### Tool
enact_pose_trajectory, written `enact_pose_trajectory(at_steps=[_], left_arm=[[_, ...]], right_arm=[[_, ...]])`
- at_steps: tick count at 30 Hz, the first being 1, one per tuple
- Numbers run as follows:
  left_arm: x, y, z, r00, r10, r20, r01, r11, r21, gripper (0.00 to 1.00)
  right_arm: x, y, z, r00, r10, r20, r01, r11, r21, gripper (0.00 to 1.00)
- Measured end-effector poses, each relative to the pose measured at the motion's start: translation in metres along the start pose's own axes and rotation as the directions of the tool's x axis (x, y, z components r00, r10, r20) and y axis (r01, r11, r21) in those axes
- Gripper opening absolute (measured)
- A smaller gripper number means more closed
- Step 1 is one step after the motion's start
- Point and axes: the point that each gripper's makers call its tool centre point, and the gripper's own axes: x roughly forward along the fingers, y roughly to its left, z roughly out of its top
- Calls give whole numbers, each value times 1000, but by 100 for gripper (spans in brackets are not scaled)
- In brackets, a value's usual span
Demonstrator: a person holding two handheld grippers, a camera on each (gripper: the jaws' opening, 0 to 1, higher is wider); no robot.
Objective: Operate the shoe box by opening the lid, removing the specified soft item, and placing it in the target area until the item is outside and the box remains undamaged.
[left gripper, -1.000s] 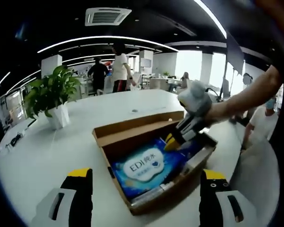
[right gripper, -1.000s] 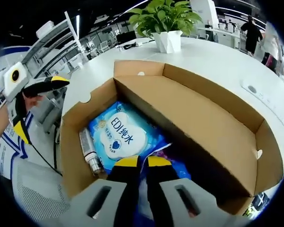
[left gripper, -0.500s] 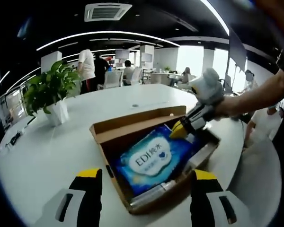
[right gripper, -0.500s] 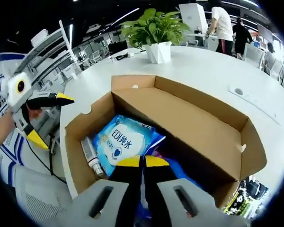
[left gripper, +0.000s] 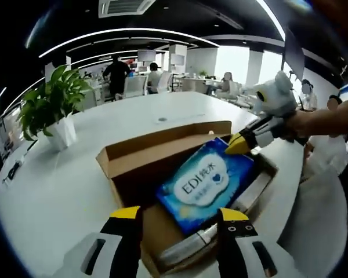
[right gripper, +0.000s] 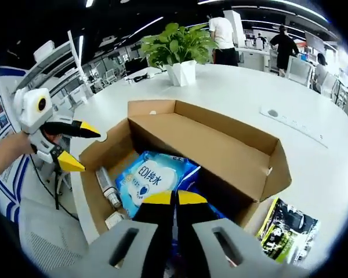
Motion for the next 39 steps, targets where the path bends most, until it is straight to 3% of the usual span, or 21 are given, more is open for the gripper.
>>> enact_pose_trajectory(at_steps=[12, 18, 24, 30, 34, 39], left_arm=[[38, -18, -11, 990, -87, -112, 85, 996, -20, 44], [53, -21, -13, 982, -142, -124, 131, 987, -94, 41], [71, -25, -17, 969, -213, -126, 185, 962, -201, 32], [78, -36, -30, 952, -246, -181, 203, 953, -226, 28], [79, -34, -28, 955, -257, -149, 203, 930, -305, 25], [74, -44, -24, 955, -258, -149, 209, 935, -285, 20]], right_arm=[[-21, -18, -14, 999, -32, -5, 32, 999, 22, 0], [-23, -26, -15, 999, -50, -20, 49, 998, -30, 0], [-26, -24, -18, 998, -52, -27, 51, 998, -45, 0], [-25, -25, -20, 998, -60, -35, 56, 993, -103, 0], [-25, -27, -19, 998, -59, -34, 56, 994, -99, 0], [-24, -28, -21, 998, -60, -32, 57, 995, -79, 0]])
